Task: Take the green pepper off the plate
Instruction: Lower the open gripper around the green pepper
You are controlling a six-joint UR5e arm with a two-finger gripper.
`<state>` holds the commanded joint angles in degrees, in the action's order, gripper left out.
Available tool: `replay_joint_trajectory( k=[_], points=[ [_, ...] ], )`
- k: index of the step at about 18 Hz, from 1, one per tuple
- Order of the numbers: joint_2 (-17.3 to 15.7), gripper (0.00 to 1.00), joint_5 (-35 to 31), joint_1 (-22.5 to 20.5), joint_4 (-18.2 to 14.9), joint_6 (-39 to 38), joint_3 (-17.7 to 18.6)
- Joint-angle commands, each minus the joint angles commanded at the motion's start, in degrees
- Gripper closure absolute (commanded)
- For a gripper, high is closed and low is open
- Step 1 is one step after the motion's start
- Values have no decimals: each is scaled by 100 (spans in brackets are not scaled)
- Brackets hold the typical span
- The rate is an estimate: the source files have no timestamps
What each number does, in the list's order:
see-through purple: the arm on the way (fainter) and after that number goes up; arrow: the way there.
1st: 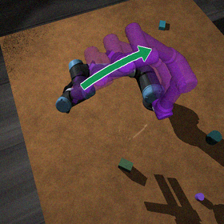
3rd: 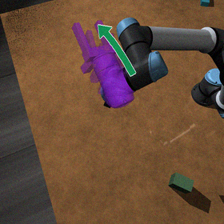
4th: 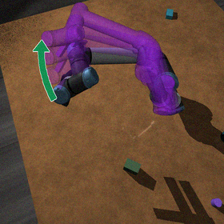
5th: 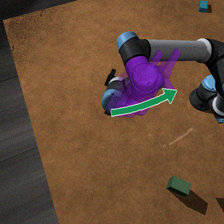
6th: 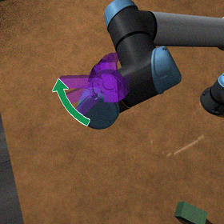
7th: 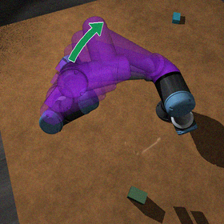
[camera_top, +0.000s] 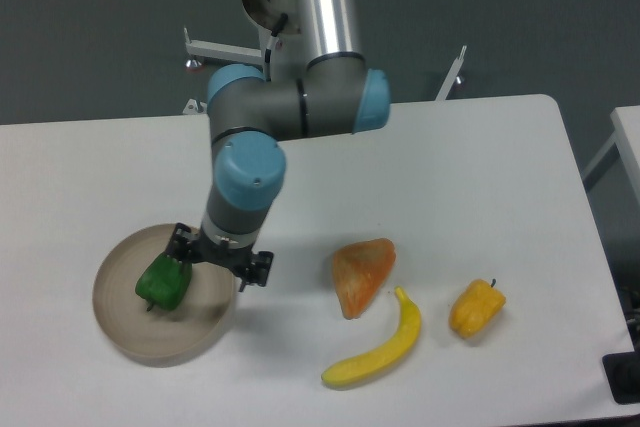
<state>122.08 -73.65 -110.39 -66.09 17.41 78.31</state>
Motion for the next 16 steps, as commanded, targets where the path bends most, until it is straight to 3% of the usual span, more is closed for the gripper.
replay_joint_trajectory(
  k=[6, 16],
  points=[
    [-70, 0, -17, 184, 70, -27, 71],
    [105, 0, -123, 334, 378, 8, 62]
  ],
)
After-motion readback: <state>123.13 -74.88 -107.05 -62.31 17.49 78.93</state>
